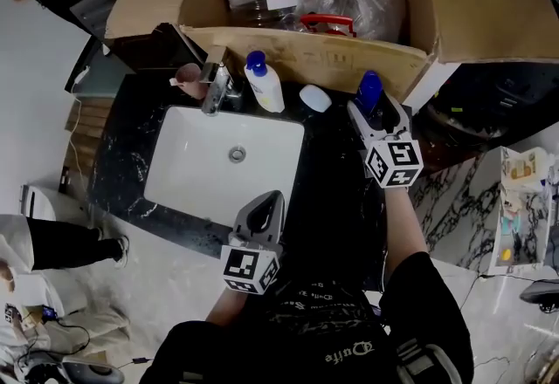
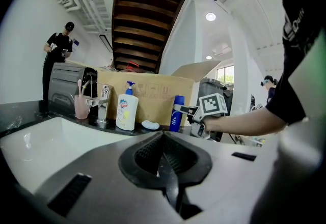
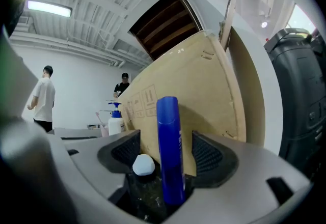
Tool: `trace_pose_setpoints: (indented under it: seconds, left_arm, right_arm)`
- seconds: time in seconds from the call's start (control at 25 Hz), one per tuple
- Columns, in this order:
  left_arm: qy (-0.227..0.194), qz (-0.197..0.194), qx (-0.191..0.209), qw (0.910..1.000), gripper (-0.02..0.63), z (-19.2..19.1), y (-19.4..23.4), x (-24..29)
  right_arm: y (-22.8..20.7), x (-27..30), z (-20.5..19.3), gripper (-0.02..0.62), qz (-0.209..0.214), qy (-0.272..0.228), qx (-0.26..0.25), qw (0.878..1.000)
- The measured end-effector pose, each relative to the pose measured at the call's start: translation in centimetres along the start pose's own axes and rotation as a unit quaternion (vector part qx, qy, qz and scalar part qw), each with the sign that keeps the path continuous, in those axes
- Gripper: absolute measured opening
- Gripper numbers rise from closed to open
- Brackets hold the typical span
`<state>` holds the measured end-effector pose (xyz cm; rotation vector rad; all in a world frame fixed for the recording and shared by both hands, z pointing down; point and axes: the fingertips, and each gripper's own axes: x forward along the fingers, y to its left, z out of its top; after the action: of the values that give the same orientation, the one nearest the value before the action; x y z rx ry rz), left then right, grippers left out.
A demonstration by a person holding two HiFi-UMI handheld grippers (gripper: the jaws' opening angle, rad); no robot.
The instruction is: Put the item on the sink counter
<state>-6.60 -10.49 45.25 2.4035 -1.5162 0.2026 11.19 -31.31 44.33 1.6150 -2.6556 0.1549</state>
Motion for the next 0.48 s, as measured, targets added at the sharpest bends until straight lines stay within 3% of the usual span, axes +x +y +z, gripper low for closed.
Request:
trace_pose_setpoints:
  seconds: [0.48]
  left_arm:
    - [-0.032, -0.022, -0.005, 0.9992, 0.008, 0.8, -0.8, -2.2]
  right_arm:
    - [1.8, -7.6, 3.4, 0.305, -0.032, -0.021, -0.012, 0.999]
